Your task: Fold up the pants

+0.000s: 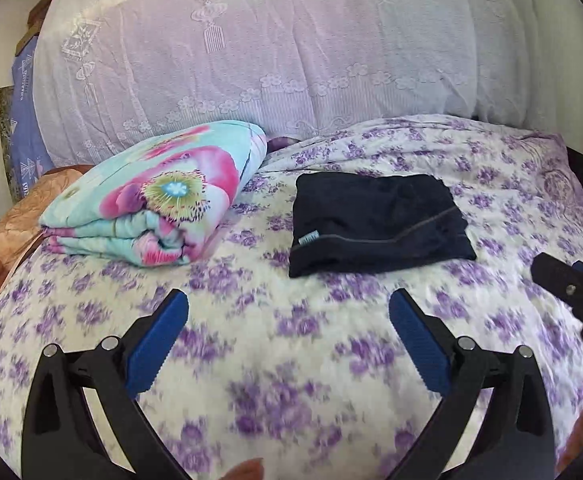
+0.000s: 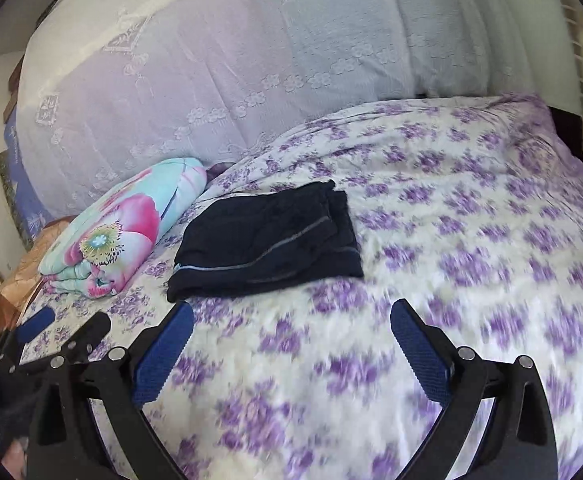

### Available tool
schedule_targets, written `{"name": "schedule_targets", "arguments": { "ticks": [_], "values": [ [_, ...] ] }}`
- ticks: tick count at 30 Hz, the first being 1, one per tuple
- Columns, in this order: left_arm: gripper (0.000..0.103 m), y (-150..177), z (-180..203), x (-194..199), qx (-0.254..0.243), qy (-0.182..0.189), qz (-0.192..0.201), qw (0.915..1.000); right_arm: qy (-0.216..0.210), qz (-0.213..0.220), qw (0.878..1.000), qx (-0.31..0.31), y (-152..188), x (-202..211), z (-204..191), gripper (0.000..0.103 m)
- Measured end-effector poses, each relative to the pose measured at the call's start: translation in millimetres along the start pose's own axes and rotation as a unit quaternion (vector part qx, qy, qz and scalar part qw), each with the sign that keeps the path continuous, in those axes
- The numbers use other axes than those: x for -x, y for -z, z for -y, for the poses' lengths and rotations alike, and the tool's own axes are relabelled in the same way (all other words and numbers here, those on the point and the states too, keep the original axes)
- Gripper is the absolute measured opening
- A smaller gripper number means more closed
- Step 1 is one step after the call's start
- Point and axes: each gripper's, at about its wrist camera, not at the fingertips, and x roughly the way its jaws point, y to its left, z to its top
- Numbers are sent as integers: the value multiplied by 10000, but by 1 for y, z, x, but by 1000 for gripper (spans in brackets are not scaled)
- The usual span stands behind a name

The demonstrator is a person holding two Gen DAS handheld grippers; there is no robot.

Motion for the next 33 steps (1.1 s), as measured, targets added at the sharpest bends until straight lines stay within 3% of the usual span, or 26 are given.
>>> {"name": "schedule_targets", "arguments": {
  "ticks": [7, 13, 22, 33],
  "values": [
    [98, 16, 9, 25, -99, 79, 419, 9990, 154, 505, 9978, 406, 15, 13, -4, 99],
    [98, 14, 4, 9, 152, 461, 12, 9988, 27, 457, 9983, 354, 15, 6, -1, 99],
    [98, 23, 8, 4, 34, -74, -228, 9997, -40, 424, 9986, 308, 18, 7, -1, 99],
    [98, 22, 7, 4, 76, 121, -283, 9995, -94, 303, 9987, 403, 22, 4, -6, 99]
  ]
}}
